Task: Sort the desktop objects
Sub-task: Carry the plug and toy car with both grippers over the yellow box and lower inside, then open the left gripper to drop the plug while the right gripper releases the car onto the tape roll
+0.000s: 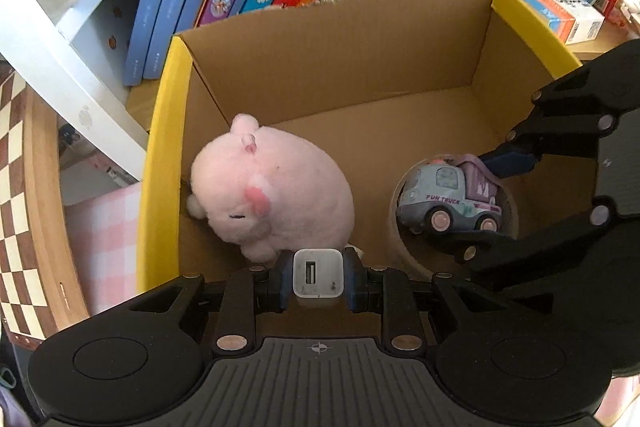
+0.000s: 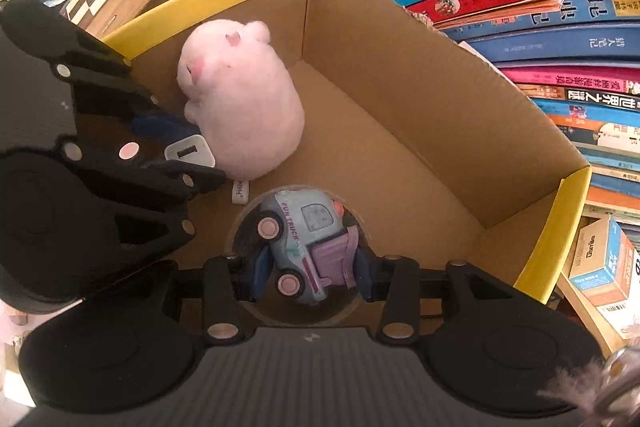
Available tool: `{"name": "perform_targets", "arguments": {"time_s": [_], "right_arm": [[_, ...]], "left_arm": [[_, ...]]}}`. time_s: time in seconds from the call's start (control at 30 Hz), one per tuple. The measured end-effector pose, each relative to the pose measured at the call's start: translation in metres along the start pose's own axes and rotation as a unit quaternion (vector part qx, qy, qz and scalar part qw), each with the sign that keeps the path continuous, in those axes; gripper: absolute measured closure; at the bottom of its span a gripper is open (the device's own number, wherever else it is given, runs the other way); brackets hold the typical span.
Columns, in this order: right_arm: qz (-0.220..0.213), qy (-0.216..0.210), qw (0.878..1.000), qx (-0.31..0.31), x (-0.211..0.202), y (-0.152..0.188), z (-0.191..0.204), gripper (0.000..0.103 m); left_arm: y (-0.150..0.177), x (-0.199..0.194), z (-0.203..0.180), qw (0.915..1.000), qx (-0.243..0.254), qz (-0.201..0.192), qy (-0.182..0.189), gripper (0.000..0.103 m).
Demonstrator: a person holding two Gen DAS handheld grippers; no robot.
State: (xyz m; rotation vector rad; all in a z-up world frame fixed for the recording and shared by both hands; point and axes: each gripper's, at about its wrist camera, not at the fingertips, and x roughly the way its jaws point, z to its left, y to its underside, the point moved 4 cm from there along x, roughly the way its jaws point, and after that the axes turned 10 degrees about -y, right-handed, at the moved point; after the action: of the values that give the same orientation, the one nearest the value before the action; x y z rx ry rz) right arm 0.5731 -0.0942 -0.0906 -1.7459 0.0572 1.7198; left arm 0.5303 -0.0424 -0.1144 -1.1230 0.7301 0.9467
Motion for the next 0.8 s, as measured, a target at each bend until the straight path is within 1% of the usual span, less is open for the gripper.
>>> {"name": "perform_targets", "arguments": {"time_s": [0.2, 0.3, 0.43, 0.53, 0.63, 0.7, 0.73, 0.77, 0.8], "right_arm": [[0.006, -0.003, 1.0, 0.002, 0.0, 0.002, -0.001, 0.063], [0.004, 0.0, 1.0, 0.002, -0.001, 0.004, -0.001, 0.062], [-0.001, 0.01, 1.0, 0.005, -0.007, 0.008, -0.002, 0.053], [-0.007, 0.019, 1.0, 0.009, -0.014, 0.013, -0.003, 0.045], [-0.017, 0.024, 1.0, 0.003, -0.026, 0.017, -0.002, 0.046], [-0.023, 0.037, 0.999, 0.004, -0.032, 0.013, -0.003, 0.043], [-0.025, 0.044, 0.999, 0.004, -0.035, 0.011, -0.004, 0.042], [-0.029, 0.045, 0.999, 0.006, -0.039, 0.013, -0.003, 0.042], [-0.033, 0.047, 0.998, 0.009, -0.044, 0.014, -0.003, 0.041]], "left_arm": [[0.002, 0.003, 0.0, 1.0, -0.003, 0.005, -0.002, 0.078], [0.002, 0.001, -0.001, 0.9999, 0.002, -0.001, -0.012, 0.077], [0.003, -0.004, 0.002, 0.9998, 0.007, -0.004, -0.016, 0.072], [0.005, -0.009, 0.004, 0.9999, 0.003, -0.006, -0.007, 0.069], [0.007, -0.018, 0.006, 0.9999, -0.011, -0.012, 0.001, 0.064], [0.009, -0.025, 0.008, 0.9997, -0.016, -0.017, 0.009, 0.062], [0.01, -0.029, 0.008, 0.9996, -0.017, -0.021, 0.012, 0.059], [0.011, -0.033, 0.009, 0.9994, -0.019, -0.025, 0.014, 0.053], [0.013, -0.038, 0.011, 0.9994, -0.02, -0.029, 0.004, 0.048]]}}
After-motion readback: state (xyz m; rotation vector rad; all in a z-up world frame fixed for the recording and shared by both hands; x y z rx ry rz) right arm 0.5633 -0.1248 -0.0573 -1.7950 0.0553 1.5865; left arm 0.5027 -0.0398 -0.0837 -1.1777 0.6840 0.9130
